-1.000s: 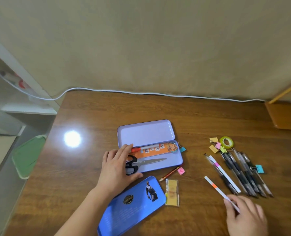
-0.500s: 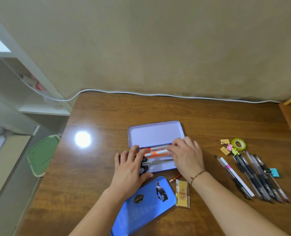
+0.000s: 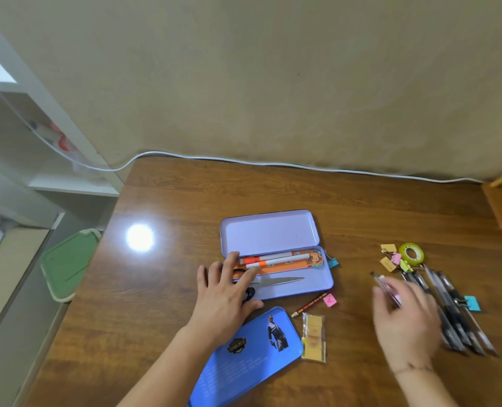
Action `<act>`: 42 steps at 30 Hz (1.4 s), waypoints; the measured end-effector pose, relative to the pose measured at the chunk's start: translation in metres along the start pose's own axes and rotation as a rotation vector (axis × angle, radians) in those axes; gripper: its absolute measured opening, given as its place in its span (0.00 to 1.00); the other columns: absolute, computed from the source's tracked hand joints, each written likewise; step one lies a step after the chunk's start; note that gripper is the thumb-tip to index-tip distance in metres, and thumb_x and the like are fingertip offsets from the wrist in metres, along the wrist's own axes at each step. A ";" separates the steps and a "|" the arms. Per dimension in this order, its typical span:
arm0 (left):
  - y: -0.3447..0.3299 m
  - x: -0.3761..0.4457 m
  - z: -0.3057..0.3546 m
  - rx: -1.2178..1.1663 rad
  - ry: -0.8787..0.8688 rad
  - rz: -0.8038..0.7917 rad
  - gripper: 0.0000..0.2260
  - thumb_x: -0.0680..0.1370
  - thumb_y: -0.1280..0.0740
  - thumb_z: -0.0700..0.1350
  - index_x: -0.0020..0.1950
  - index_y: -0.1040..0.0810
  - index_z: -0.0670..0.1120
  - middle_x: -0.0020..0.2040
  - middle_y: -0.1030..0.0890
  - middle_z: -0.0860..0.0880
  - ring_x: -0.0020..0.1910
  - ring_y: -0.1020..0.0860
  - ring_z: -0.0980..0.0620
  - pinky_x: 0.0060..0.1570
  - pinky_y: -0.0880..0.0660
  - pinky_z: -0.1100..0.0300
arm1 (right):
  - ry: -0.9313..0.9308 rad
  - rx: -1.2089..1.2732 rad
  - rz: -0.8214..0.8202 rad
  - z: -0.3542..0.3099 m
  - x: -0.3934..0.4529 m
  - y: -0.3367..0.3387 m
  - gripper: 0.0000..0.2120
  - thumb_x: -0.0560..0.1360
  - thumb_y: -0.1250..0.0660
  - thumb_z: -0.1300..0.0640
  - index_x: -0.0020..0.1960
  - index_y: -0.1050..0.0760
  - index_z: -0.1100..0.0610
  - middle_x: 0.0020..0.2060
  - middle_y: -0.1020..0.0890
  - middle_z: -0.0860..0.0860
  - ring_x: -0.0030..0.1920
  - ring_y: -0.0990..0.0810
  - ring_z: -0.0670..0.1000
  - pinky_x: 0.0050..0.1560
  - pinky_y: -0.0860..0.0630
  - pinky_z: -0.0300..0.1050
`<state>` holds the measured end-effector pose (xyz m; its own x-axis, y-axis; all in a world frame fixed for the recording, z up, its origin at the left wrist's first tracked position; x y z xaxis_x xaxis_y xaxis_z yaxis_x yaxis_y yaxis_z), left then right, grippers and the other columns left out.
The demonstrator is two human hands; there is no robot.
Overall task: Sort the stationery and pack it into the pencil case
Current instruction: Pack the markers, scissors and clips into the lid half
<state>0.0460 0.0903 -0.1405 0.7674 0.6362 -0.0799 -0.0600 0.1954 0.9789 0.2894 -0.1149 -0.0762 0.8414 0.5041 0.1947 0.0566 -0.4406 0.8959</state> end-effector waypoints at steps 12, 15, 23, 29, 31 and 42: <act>-0.003 0.000 -0.002 0.009 -0.009 -0.057 0.27 0.76 0.49 0.68 0.71 0.34 0.59 0.73 0.37 0.45 0.64 0.34 0.40 0.64 0.37 0.33 | -0.426 -0.217 -0.244 0.080 -0.023 0.002 0.08 0.75 0.35 0.52 0.54 0.23 0.51 0.51 0.20 0.53 0.55 0.27 0.56 0.51 0.26 0.52; -0.003 0.000 -0.003 0.013 -0.013 -0.066 0.27 0.76 0.49 0.68 0.72 0.36 0.59 0.73 0.37 0.45 0.65 0.35 0.40 0.63 0.37 0.33 | -0.446 -0.177 -0.292 0.079 -0.018 -0.001 0.06 0.75 0.33 0.56 0.52 0.24 0.52 0.50 0.21 0.54 0.55 0.27 0.57 0.49 0.26 0.52; 0.000 -0.004 -0.002 0.010 -0.029 -0.071 0.28 0.76 0.48 0.68 0.74 0.38 0.58 0.73 0.34 0.44 0.63 0.31 0.39 0.61 0.34 0.31 | -0.406 -0.131 -0.228 0.071 -0.009 0.006 0.08 0.74 0.33 0.62 0.52 0.21 0.54 0.45 0.22 0.52 0.51 0.27 0.58 0.52 0.26 0.54; 0.000 -0.007 0.000 -0.019 -0.019 -0.069 0.28 0.76 0.47 0.66 0.73 0.39 0.56 0.73 0.34 0.44 0.63 0.31 0.38 0.61 0.34 0.30 | 0.353 -0.049 -0.106 -0.072 -0.005 -0.010 0.09 0.71 0.30 0.61 0.49 0.18 0.51 0.44 0.18 0.47 0.45 0.26 0.54 0.43 0.28 0.50; -0.001 -0.007 -0.001 -0.024 -0.016 -0.078 0.29 0.76 0.47 0.67 0.74 0.39 0.55 0.73 0.35 0.45 0.63 0.31 0.39 0.61 0.33 0.31 | 0.523 -0.058 -0.166 -0.112 -0.017 -0.038 0.10 0.70 0.28 0.60 0.49 0.18 0.49 0.43 0.19 0.44 0.46 0.25 0.51 0.43 0.27 0.49; 0.004 -0.006 0.000 0.012 -0.054 -0.046 0.28 0.75 0.46 0.66 0.72 0.38 0.57 0.72 0.34 0.45 0.61 0.31 0.40 0.60 0.34 0.30 | 0.567 -0.056 -0.297 -0.151 -0.017 -0.090 0.05 0.70 0.28 0.54 0.45 0.21 0.47 0.39 0.21 0.43 0.42 0.27 0.49 0.43 0.28 0.45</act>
<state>0.0407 0.0871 -0.1361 0.8027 0.5853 -0.1145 -0.0169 0.2142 0.9766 0.1888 0.0285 -0.1000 0.3789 0.9197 0.1026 0.2027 -0.1906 0.9605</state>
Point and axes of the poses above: each hand's wrist, its own x-axis towards the middle knuckle, its own y-axis out of the back of the hand, z = x × y, the point moved 10 cm from there along x, towards the middle knuckle
